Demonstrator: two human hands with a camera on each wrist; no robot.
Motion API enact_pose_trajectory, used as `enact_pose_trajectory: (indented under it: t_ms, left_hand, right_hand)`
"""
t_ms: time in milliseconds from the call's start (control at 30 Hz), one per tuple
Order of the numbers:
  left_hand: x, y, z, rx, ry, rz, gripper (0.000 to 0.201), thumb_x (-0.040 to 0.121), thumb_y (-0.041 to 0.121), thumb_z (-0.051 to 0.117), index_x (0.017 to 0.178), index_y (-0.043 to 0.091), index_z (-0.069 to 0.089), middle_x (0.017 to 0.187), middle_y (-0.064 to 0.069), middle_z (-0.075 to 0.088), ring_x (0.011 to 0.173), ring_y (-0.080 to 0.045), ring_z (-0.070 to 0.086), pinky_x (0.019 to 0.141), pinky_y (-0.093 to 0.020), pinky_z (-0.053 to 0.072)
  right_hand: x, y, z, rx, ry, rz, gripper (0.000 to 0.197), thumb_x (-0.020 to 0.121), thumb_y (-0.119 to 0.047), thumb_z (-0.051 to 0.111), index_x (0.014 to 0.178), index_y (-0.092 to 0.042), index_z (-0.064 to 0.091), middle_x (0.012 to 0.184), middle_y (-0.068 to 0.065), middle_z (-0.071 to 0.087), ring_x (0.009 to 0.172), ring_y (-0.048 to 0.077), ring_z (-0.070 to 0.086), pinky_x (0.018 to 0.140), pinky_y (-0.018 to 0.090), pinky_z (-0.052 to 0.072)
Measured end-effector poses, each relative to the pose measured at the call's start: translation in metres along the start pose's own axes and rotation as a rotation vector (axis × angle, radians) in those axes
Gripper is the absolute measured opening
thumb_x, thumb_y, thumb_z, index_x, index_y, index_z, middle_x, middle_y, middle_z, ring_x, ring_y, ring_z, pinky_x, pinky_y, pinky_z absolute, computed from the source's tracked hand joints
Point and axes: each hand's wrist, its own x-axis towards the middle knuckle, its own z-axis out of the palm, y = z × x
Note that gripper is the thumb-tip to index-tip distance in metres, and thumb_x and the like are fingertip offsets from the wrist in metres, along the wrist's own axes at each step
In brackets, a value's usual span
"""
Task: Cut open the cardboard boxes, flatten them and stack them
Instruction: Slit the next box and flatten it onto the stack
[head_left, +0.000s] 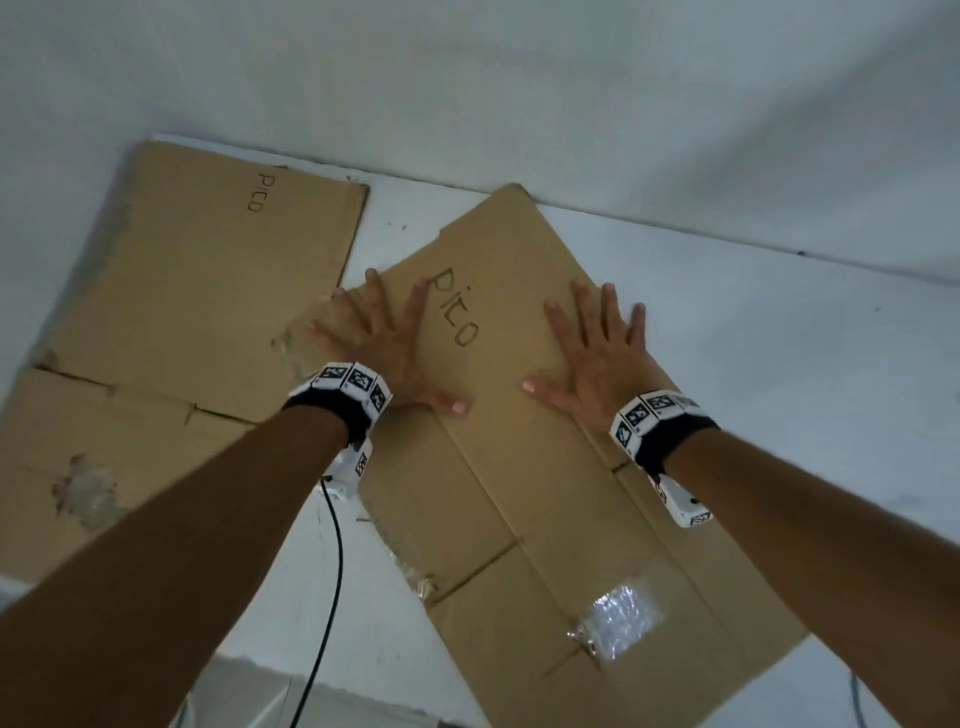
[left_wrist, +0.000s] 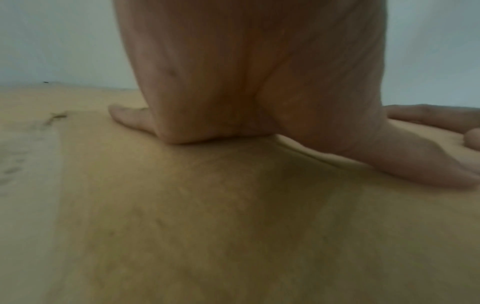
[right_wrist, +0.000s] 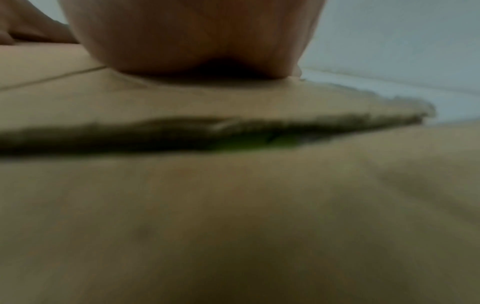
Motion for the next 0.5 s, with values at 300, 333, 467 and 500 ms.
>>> enact_pose_trajectory:
  t_ms: [300, 333, 467, 500]
  left_hand:
    - [-0.102, 0.006, 0.028, -0.353, 0.372, -0.284, 0.144, 0.056, 0.071, 0.087, 0.159, 0.033, -0.006, 0.169, -0.010, 0.005, 0.152, -0.040, 0.017, 0.118, -0.068, 0.019]
    - [-0.128, 0.003, 0.051, -0.537, 0.376, -0.391, 0.135, 0.063, 0.059, 0.090, 0.160, 0.029, 0.001, 0.167, -0.011, 0.010, 0.150, -0.041, 0.021, 0.116, -0.065, 0.028]
    - [-0.204, 0.003, 0.151, -1.137, 0.051, -0.601, 0.129, 0.054, 0.068, 0.089, 0.153, 0.015, 0.028, 0.152, -0.017, 0.039, 0.130, -0.040, 0.050, 0.104, -0.054, 0.049]
    - [-0.214, 0.013, 0.164, -1.206, 0.001, -0.604, 0.121, 0.057, 0.072, 0.086, 0.150, 0.016, 0.032, 0.150, -0.016, 0.043, 0.128, -0.039, 0.052, 0.104, -0.052, 0.050]
  right_hand:
    - [-0.022, -0.001, -0.042, 0.342, -0.135, 0.404, 0.115, 0.075, -0.071, 0.068, 0.158, -0.033, -0.002, 0.166, 0.009, 0.000, 0.150, 0.043, 0.012, 0.115, 0.066, 0.022]
    - [-0.040, 0.004, -0.043, 0.420, -0.123, 0.534, 0.113, 0.075, -0.065, 0.072, 0.158, -0.030, 0.003, 0.164, 0.011, 0.010, 0.146, 0.043, 0.021, 0.114, 0.063, 0.028]
    - [-0.116, 0.029, -0.030, 0.522, -0.148, 0.631, 0.105, 0.084, -0.061, 0.069, 0.160, -0.018, 0.011, 0.157, 0.017, 0.030, 0.141, 0.042, 0.031, 0.113, 0.053, 0.034]
    - [-0.130, 0.032, -0.024, 0.525, -0.140, 0.625, 0.103, 0.084, -0.064, 0.066, 0.160, -0.020, 0.011, 0.157, 0.016, 0.032, 0.141, 0.042, 0.031, 0.112, 0.053, 0.034]
